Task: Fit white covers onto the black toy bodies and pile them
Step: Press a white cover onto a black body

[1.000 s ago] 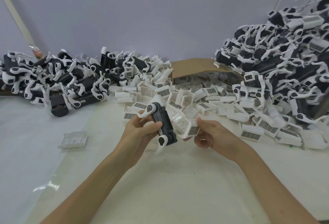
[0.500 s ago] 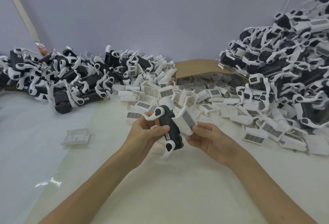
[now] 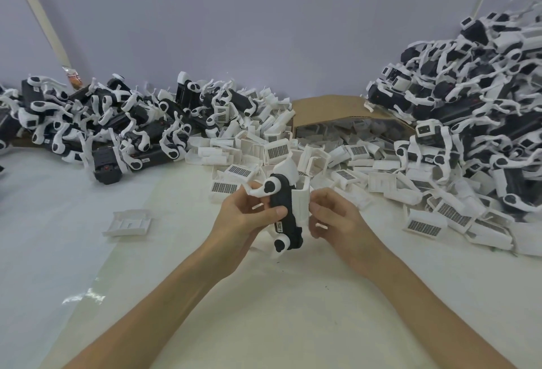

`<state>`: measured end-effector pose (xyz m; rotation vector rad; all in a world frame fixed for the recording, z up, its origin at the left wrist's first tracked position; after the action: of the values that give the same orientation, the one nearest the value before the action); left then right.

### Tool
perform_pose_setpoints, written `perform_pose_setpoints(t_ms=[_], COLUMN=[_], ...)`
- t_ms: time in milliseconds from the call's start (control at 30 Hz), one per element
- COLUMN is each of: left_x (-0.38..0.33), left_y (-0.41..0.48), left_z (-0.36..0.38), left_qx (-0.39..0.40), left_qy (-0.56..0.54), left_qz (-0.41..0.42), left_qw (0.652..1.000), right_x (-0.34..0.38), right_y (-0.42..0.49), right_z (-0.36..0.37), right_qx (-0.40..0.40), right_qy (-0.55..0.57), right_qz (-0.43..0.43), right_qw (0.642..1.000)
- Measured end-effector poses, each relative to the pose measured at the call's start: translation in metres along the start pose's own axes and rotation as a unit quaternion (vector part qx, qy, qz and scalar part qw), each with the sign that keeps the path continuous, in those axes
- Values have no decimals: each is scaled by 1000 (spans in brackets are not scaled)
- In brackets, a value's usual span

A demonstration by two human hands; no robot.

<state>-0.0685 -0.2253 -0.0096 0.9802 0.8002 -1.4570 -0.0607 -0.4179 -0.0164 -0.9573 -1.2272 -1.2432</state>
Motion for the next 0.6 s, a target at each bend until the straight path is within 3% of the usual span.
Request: perform_pose_setpoints(t_ms=[233, 600], left_x=[0, 1], left_y=[2, 0], left_z=[-2, -1], left_qx=[-17, 8], left_qy=[3, 10], left_qz=[5, -23], left_qw=[1000, 1000], right_x=[-2, -5], right_y=[0, -5], right_z=[1, 7], right_qx=[33, 24], right_qy=[-3, -49], right_qz=[12, 17], right_qw=[999, 998])
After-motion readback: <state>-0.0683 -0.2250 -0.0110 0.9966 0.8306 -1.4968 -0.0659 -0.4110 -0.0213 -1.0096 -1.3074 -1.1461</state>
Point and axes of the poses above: each hand's wrist, its own y-axis towards the middle knuckle, its own z-axis out of the palm, x = y × z, the point moved 2 cm from there along y, towards the middle knuckle, and after that the axes turned 7 degrees about -x, right-handed, at the moved point
